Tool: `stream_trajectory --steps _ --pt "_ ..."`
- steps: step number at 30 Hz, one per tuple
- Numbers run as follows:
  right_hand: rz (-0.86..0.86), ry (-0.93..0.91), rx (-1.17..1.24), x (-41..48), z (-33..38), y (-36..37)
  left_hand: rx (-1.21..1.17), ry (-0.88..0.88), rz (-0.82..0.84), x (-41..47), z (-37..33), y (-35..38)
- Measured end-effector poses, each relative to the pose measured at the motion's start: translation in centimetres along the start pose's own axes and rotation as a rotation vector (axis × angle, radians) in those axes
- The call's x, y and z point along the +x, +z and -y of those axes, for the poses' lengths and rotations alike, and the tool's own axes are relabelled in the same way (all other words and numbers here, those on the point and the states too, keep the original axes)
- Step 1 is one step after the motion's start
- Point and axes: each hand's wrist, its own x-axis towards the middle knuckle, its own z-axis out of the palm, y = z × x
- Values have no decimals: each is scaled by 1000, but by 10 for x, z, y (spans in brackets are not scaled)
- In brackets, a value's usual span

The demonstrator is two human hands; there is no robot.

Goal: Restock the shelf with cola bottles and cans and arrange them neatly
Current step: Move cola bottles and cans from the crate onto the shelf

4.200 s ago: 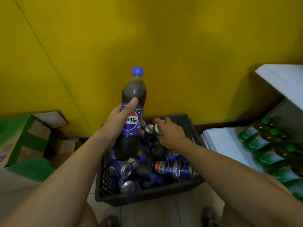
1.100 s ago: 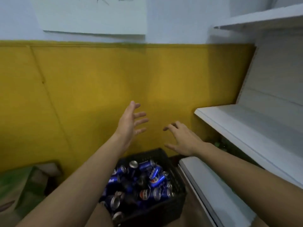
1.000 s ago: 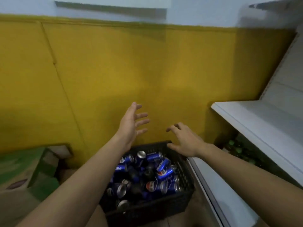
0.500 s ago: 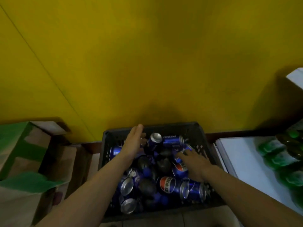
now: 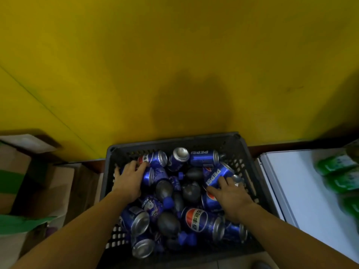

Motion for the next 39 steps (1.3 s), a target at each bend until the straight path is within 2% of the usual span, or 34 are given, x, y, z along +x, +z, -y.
stream_trajectory --steps 3,9,12,17,22,27,32,35,39 --pt "-23 -7 10 -3 -4 0 4 39 2 2 2 -5" --pt "-105 38 125 -16 -8 -23 -228 118 -81 -23 -15 -42" --pt "-180 74 180 -35 -7 -49 -449 166 -175 -48 -33 -74" --pt "-373 109 126 -98 -19 -96 -967 216 -318 -101 -74 -138" --pt "-489 254 133 -199 -42 -136 -1280 337 -269 -165 -135 -197" --pt "-650 427 124 -324 -65 -139 -1296 561 -278 -235 -201 -250" --pt "-686 727 180 -481 -91 -81 -1267 853 -189 -317 -309 -274" --pt "-669 973 235 -590 -95 -28 -1261 1012 -63 -384 -382 -270" --pt "-648 1288 320 -727 -82 48 -1209 1219 197 -471 -472 -248"
